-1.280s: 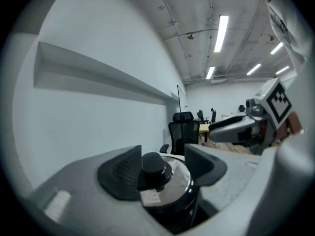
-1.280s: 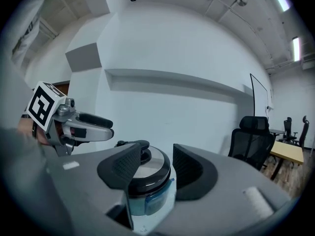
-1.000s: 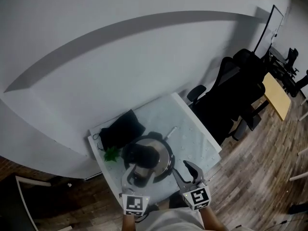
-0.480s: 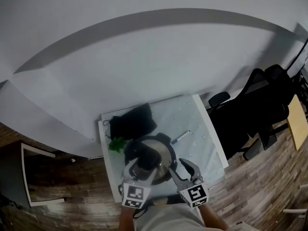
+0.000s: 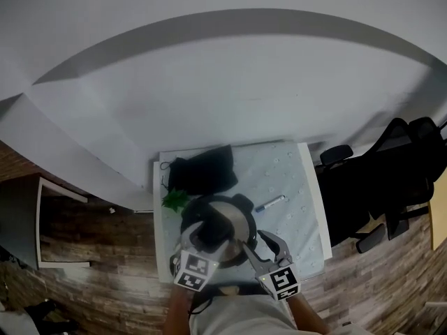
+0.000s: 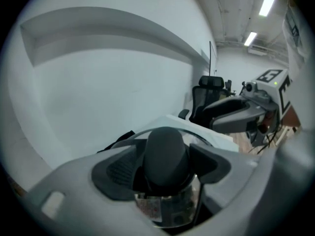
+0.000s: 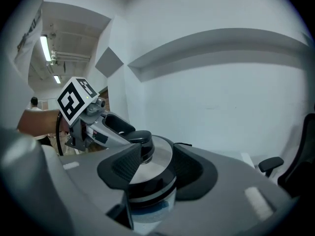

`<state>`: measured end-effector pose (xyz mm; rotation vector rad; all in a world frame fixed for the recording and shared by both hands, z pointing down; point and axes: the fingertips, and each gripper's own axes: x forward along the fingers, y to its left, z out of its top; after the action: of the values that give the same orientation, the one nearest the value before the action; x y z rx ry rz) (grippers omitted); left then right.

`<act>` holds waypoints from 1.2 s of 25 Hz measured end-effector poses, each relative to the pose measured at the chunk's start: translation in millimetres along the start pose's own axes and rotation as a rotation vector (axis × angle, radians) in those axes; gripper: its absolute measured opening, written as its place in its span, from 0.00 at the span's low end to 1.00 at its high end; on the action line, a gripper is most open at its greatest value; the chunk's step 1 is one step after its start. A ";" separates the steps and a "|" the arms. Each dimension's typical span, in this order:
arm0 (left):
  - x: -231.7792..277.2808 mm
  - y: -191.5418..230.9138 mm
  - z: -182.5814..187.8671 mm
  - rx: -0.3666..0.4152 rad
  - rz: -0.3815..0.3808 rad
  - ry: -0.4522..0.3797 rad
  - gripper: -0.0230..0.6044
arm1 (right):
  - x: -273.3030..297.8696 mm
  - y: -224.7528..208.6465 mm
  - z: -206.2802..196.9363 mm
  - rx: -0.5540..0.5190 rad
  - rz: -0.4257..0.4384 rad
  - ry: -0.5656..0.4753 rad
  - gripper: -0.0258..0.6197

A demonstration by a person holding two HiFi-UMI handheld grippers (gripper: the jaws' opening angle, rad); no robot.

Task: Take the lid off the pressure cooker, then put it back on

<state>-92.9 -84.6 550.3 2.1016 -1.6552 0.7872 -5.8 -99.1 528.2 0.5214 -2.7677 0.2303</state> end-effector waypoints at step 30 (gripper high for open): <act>15.8 -4.6 -12.4 0.034 -0.124 0.106 0.48 | 19.9 11.5 3.1 0.021 -0.053 0.045 0.33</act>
<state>-88.5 -88.3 570.0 2.1234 -1.4526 0.8763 -28.6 -95.7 530.8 0.5866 -2.7073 0.2555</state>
